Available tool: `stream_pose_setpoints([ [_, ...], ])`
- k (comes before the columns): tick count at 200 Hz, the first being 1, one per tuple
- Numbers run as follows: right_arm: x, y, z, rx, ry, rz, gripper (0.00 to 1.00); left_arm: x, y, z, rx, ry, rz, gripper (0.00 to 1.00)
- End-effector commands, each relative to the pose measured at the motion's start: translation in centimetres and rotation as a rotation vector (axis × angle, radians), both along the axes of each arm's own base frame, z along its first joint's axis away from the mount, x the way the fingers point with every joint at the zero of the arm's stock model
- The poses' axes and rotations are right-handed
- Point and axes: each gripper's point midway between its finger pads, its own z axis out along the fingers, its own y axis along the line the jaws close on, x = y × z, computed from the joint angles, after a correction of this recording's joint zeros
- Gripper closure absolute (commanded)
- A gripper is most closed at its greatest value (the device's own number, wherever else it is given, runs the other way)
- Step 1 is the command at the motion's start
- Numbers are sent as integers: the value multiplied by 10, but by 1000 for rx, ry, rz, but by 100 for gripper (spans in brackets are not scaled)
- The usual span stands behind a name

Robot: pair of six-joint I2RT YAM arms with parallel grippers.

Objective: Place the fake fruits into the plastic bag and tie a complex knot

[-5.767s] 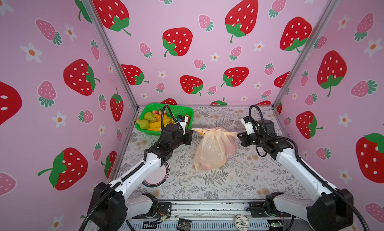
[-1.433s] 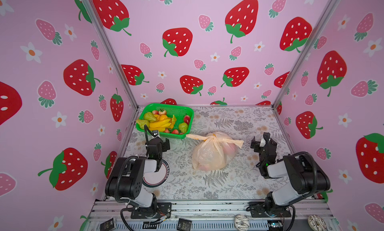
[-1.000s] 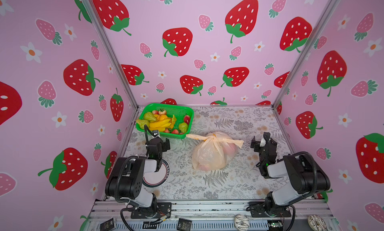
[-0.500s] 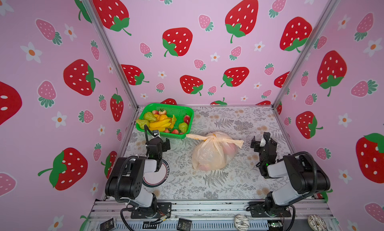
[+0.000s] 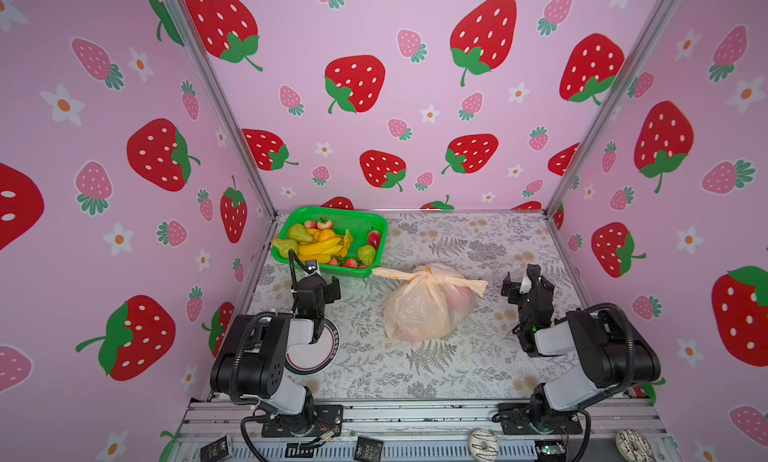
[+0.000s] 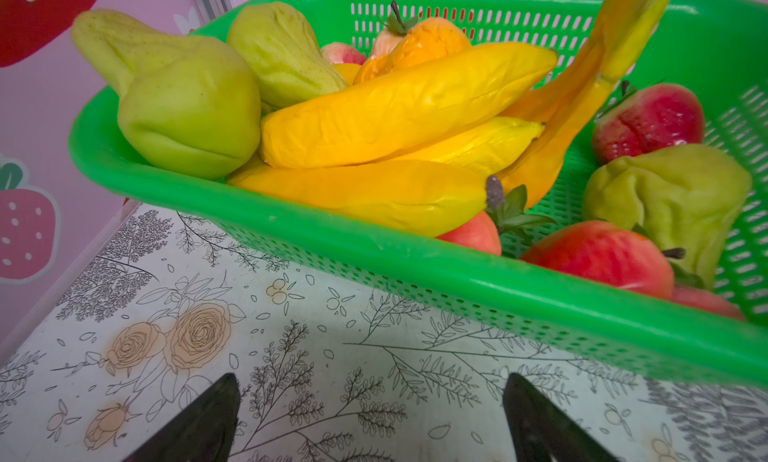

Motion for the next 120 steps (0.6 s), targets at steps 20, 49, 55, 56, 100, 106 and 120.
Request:
stream_pose_setpoints([
  [20,3,-1,14,6,-51,-3,0,11,1,16,-1,-53,1,1],
  [49,3,0,14,6,-50,-2,0,10,1,16,-1,-52,1,1],
  [55,3,0,14,6,-50,-1,0,10,1,16,-1,-52,0,1],
  [56,3,0,14,6,-51,-2,0,10,1,15,-1,-52,0,1],
  [100,3,0,14,6,-51,-2,0,11,1,15,0,-47,-1,1],
  [106,3,0,14,5,-50,-2,0,12,1,15,-1,-47,0,1],
  [120,3,-1,14,6,-51,-3,0,12,1,14,-2,-43,-2,1],
])
